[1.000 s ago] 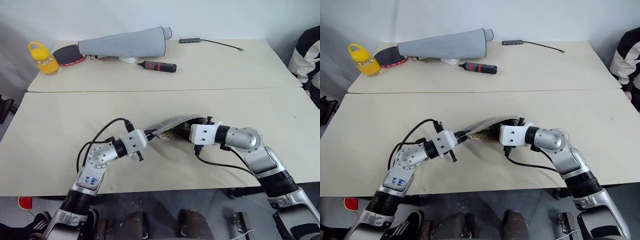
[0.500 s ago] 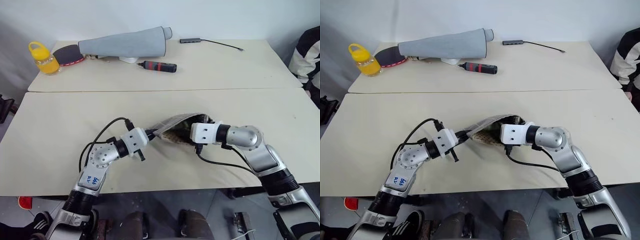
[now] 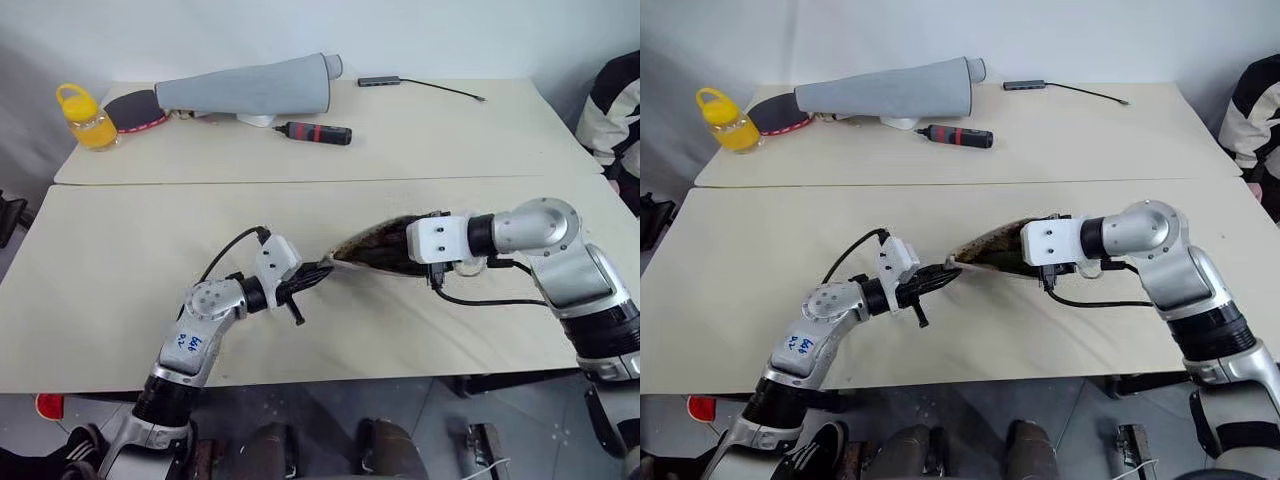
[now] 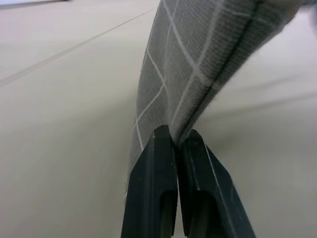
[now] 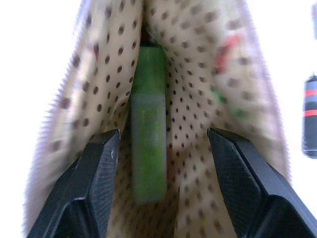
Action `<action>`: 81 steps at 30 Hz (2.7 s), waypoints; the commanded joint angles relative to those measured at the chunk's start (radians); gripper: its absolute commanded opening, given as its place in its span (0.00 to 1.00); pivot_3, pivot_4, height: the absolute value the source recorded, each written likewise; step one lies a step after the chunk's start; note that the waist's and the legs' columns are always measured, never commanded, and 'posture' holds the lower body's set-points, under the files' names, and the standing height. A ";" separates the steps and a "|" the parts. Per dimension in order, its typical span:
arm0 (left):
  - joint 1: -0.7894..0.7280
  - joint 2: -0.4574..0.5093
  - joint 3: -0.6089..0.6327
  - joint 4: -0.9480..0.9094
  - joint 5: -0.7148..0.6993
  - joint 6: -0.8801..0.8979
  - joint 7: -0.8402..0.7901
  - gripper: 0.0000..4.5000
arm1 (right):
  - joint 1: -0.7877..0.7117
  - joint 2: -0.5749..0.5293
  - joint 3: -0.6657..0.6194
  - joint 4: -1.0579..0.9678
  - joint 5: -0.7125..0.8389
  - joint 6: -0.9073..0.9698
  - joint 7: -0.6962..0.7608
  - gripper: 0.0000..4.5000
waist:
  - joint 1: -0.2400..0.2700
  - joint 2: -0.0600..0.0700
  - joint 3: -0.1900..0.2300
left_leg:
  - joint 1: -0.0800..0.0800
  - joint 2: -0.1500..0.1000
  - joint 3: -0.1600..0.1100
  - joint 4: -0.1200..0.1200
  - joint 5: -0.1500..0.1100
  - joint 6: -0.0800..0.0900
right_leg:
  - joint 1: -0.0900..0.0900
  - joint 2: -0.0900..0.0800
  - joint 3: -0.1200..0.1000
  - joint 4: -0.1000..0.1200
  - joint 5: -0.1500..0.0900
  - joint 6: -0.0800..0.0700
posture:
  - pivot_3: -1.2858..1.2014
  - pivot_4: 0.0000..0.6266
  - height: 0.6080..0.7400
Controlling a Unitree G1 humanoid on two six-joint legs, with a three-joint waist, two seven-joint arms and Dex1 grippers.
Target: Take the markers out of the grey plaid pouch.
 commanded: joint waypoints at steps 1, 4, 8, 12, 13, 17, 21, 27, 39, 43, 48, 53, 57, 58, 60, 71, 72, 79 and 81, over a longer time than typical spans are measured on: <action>-0.014 -0.020 0.024 -0.082 -0.107 0.106 -0.013 0.00 | -0.044 -0.018 0.029 0.018 -0.023 0.026 0.058 0.65 | 0.000 0.000 0.000 | 0.000 0.000 0.000 0.000 0.000 0.000 | 0.000 0.000 0.000 0.000 0.000 0.000 | 0.52 0.24 1.00; -0.001 -0.046 0.038 -0.091 -0.169 0.186 -0.004 0.00 | -0.085 -0.006 0.066 0.057 -0.053 0.042 0.100 0.65 | 0.000 0.000 0.000 | 0.000 0.000 0.000 0.000 0.000 0.000 | 0.000 0.000 0.000 0.000 0.000 0.000 | 0.52 0.24 1.00; 0.011 -0.027 0.015 -0.087 -0.145 0.193 -0.010 0.00 | -0.116 0.038 0.100 0.128 -0.091 0.007 0.081 0.65 | 0.000 0.000 0.000 | 0.000 0.000 0.000 0.001 0.000 0.000 | 0.000 0.000 0.000 0.000 0.000 0.000 | 0.52 0.24 1.00; 0.019 -0.028 0.023 -0.070 -0.141 0.188 -0.005 0.00 | -0.101 0.054 0.117 0.176 -0.132 -0.038 0.050 0.65 | 0.000 0.000 0.000 | 0.000 0.000 0.000 0.002 0.000 0.000 | 0.000 0.000 0.000 0.000 0.000 0.000 | 0.52 0.24 1.00; 0.023 -0.026 0.020 -0.068 -0.137 0.182 -0.007 0.00 | -0.096 0.060 0.121 0.189 -0.142 -0.058 0.035 0.65 | -0.001 0.000 0.000 | 0.000 0.000 0.000 0.002 0.000 0.000 | 0.001 0.000 0.000 0.000 0.000 0.000 | 0.52 0.24 1.00; 0.025 -0.028 0.021 -0.070 -0.138 0.182 -0.006 0.00 | -0.087 0.082 0.124 0.212 -0.159 -0.082 0.010 0.65 | -0.002 0.000 0.000 | 0.000 0.000 0.000 0.002 0.000 0.000 | 0.001 0.000 0.000 0.000 0.000 0.000 | 0.52 0.24 1.00; 0.019 -0.033 0.021 -0.061 -0.131 0.168 -0.004 0.00 | -0.084 0.094 0.119 0.226 -0.166 -0.102 -0.019 0.53 | -0.002 0.000 0.000 | 0.000 0.000 0.000 0.002 0.000 0.000 | 0.001 0.000 0.001 0.000 0.000 0.000 | 0.52 0.24 1.00; 0.022 -0.033 0.026 -0.052 -0.119 0.143 0.004 0.00 | -0.068 0.073 0.088 0.179 -0.145 -0.098 -0.021 0.23 | -0.002 0.000 0.000 | 0.000 0.000 0.000 0.002 0.000 -0.001 | 0.001 0.000 0.001 0.000 0.000 0.000 | 0.52 0.24 1.00; 0.005 0.016 0.068 -0.030 -0.037 0.032 0.052 0.00 | -0.051 0.011 -0.065 -0.032 0.039 0.025 0.031 0.23 | 0.000 0.000 0.000 | 0.000 0.000 0.000 0.002 0.000 0.000 | 0.000 0.000 0.001 0.000 0.000 0.000 | 0.52 0.24 1.00; 0.000 0.027 0.091 -0.032 -0.020 0.000 0.067 0.00 | -0.069 -0.005 -0.090 -0.048 0.047 0.062 0.021 0.23 | 0.000 0.000 0.000 | 0.000 0.000 0.000 0.002 0.000 -0.001 | 0.000 0.000 0.001 0.000 0.000 0.000 | 0.52 0.24 1.00; -0.027 0.075 0.123 0.005 0.039 -0.087 0.080 0.00 | -0.071 0.006 -0.148 -0.032 0.115 0.079 -0.001 0.23 | 0.003 0.000 0.000 | -0.001 0.000 0.000 0.002 0.000 0.000 | 0.000 0.000 0.001 -0.001 0.000 0.000 | 0.52 0.24 1.00; -0.018 0.132 0.179 0.054 0.033 -0.123 0.059 0.00 | -0.142 0.105 -0.291 -0.119 0.371 0.319 -0.073 0.23 | -0.009 0.000 0.000 | 0.000 0.000 0.000 0.000 0.000 -0.001 | -0.001 0.000 0.000 0.000 0.000 0.000 | 0.52 0.24 1.00; 0.022 0.145 0.181 0.042 0.035 -0.142 0.040 0.00 | -0.143 0.029 -0.270 -0.017 0.242 0.226 -0.118 0.23 | 0.000 0.000 0.000 | 0.000 0.000 -0.001 -0.001 0.000 -0.001 | -0.001 0.000 0.000 0.001 0.000 0.000 | 0.52 0.24 1.00; 0.029 0.144 0.184 0.040 0.029 -0.141 0.038 0.00 | -0.133 -0.010 -0.243 0.039 0.166 0.160 -0.142 0.23 | 0.003 0.000 0.000 | 0.000 0.000 -0.001 -0.001 -0.001 0.000 | -0.001 0.000 0.000 0.000 0.000 0.000 | 0.52 0.24 1.00; 0.035 0.139 0.190 0.038 0.018 -0.139 0.036 0.00 | -0.109 -0.065 -0.196 0.138 0.052 0.070 -0.186 0.23 | 0.009 0.000 0.000 | -0.001 -0.002 -0.001 -0.001 -0.001 0.001 | -0.001 -0.001 0.000 -0.001 0.000 0.000 | 0.52 0.24 1.00; 0.042 0.120 0.182 0.008 -0.001 -0.124 0.037 0.00 | 0.021 -0.080 -0.082 0.525 -0.156 -0.165 -0.324 0.23 | -0.028 0.000 0.001 | -0.001 0.000 0.003 -0.003 0.000 -0.001 | -0.001 0.002 0.001 -0.005 0.000 0.000 | 0.52 0.24 1.00; 0.042 0.118 0.180 0.006 -0.001 -0.124 0.038 0.00 | 0.026 -0.072 -0.087 0.520 -0.135 -0.149 -0.300 0.23 | -0.029 0.000 0.001 | 0.000 0.001 0.003 -0.003 0.000 -0.001 | -0.001 0.002 0.001 -0.005 0.000 0.000 | 0.52 0.24 1.00; 0.036 0.108 0.175 -0.001 0.002 -0.115 0.040 0.00 | 0.024 -0.081 -0.121 0.470 -0.089 -0.105 -0.256 0.66 | -0.023 0.000 0.001 | 0.000 0.001 0.003 -0.002 0.001 -0.001 | 0.000 0.002 0.002 -0.005 0.000 0.000 | 0.52 0.24 1.00; 0.037 0.107 0.175 -0.001 0.001 -0.116 0.039 0.00 | 0.016 -0.078 -0.178 0.401 -0.003 -0.046 -0.221 0.66 | -0.021 0.000 0.001 | 0.000 0.001 0.002 -0.002 0.001 -0.001 | 0.000 0.002 0.002 -0.005 0.000 0.000 | 0.52 0.24 1.00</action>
